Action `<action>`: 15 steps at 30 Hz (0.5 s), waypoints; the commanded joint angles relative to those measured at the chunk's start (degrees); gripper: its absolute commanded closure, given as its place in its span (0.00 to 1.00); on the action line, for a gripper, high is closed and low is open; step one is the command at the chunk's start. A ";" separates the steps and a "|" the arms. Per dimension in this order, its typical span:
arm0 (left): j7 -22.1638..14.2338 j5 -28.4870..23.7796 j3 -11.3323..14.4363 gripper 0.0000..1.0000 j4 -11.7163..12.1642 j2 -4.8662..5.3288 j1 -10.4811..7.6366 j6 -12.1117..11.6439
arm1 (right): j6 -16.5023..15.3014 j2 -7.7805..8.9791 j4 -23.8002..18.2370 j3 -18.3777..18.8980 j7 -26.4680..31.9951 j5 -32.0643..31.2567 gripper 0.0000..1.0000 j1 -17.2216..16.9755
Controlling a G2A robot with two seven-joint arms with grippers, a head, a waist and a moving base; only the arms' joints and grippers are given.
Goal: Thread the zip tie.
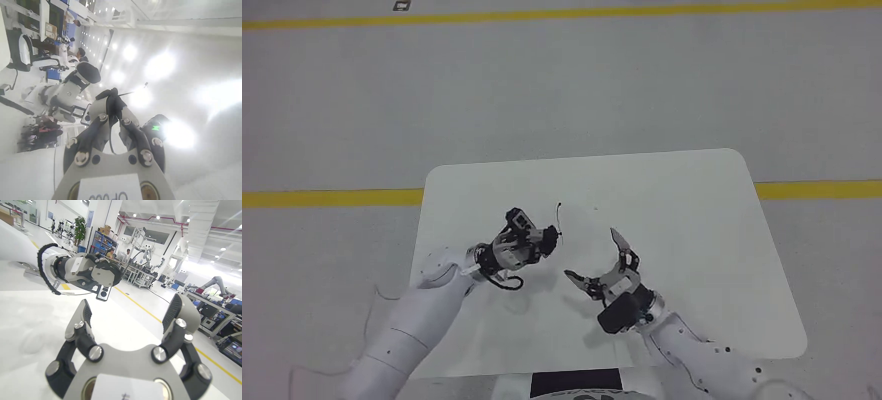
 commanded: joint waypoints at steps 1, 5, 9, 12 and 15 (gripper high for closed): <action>-0.20 -0.77 0.32 1.00 0.07 -0.10 -0.09 0.26 | 0.16 -0.09 0.31 -0.34 -0.65 0.00 0.00 0.80; 0.10 0.27 0.54 1.00 0.24 -0.16 -0.49 -0.91 | 0.16 -0.20 0.76 0.05 -1.58 0.00 0.00 1.55; 0.10 0.27 0.54 1.00 0.24 -0.16 -0.49 -0.91 | 0.16 -0.20 0.76 0.05 -1.58 0.00 0.00 1.55; 1.17 0.01 0.65 1.00 -0.14 -0.22 -0.32 -0.85 | 0.08 -0.35 0.50 0.22 -1.19 0.00 0.00 1.71; 1.23 -2.21 1.03 1.00 -0.85 -0.36 0.18 0.53 | 0.16 -0.43 0.74 0.02 -1.91 0.00 0.00 2.16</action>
